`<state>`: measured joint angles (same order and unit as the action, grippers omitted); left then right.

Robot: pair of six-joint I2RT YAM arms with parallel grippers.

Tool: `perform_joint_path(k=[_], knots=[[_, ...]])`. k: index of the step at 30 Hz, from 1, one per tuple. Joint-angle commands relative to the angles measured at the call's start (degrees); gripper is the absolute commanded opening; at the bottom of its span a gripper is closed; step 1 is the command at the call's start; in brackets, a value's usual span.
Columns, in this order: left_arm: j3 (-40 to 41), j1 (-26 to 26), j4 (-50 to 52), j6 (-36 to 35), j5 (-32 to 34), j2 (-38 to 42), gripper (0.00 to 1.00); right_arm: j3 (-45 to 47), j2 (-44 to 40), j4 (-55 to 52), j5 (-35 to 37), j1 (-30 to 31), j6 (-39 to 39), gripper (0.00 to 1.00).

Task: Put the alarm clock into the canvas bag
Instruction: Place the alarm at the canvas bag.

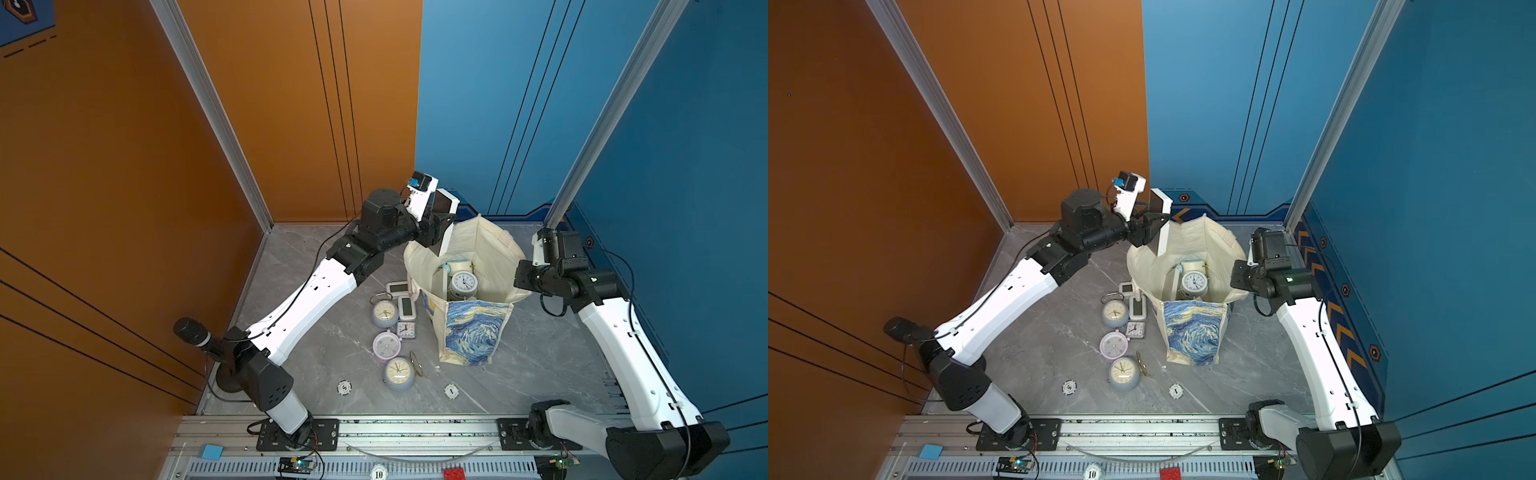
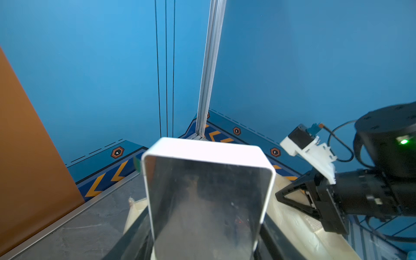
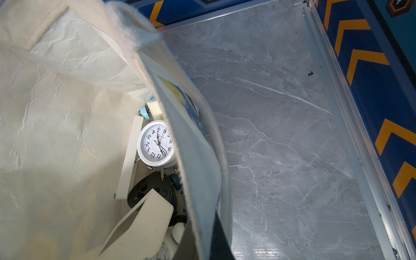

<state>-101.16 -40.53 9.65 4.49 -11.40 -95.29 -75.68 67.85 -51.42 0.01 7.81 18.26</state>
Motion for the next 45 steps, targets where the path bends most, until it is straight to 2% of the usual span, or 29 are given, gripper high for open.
perform_joint_path(k=[1,8,16,23,32,39,45], knots=[[-4.8,-3.5,6.4,-9.0,4.8,-3.7,0.27,-1.1,-1.6,0.5,0.1,-0.5,-0.5,0.09],[-12.9,-6.9,15.5,-16.3,11.3,-13.0,0.26,-1.0,-1.2,0.5,0.0,-0.5,-0.5,0.09],[-19.1,-6.5,21.6,-17.7,12.2,-23.0,0.25,-0.6,-0.9,0.6,-0.2,-0.4,-0.4,0.09],[-26.7,-6.3,29.3,-18.6,10.8,-31.6,0.26,-0.3,-0.9,0.6,0.0,-0.5,-0.6,0.09],[-30.9,-5.1,34.3,-18.2,4.7,-39.3,0.29,0.0,-0.7,0.5,-0.1,-0.5,-0.7,0.09],[-32.6,-4.8,36.1,-17.6,0.9,-43.3,0.41,0.4,-0.8,0.6,-0.1,-0.6,-0.6,0.09],[-33.8,-4.6,36.1,-16.0,-2.3,-43.2,0.62,0.6,-0.9,0.6,-0.1,-0.6,-0.7,0.09]])
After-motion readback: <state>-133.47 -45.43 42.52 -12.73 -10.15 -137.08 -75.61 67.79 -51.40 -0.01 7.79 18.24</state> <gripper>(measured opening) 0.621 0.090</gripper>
